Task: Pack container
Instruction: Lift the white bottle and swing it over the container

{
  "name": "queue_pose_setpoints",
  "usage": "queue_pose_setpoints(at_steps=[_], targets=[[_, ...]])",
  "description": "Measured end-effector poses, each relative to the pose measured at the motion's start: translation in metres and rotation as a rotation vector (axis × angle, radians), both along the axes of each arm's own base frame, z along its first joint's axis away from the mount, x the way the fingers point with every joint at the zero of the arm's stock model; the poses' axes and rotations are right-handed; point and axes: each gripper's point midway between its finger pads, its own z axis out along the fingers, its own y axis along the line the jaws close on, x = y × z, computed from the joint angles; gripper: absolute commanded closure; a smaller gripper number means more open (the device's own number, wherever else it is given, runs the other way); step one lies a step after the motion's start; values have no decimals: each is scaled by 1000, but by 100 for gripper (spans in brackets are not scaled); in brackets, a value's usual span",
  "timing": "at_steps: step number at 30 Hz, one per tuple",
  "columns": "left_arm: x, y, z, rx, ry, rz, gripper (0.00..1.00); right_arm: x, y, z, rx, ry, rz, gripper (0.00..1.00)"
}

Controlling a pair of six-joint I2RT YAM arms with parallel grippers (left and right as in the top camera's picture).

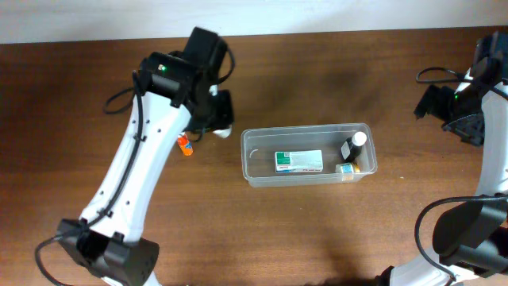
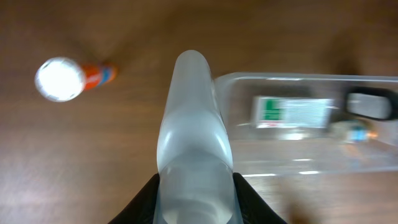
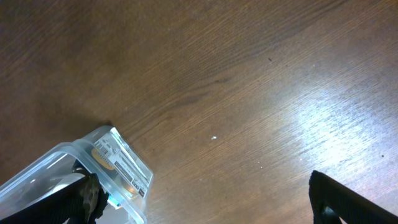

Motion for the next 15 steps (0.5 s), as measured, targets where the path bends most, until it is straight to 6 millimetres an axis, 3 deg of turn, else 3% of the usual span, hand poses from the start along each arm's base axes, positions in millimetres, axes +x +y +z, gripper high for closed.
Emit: queue_pose_setpoints(at_steps=[6,11,15], targets=[[-13,-67,26,-71,-107,-161,79,0,0,0,0,0,0,2],[-37,-105,22,-78,-99,-267,79,0,0,0,0,0,0,2],[-45,-118,7,-40,-70,-293,79,0,0,0,0,0,-1,2]])
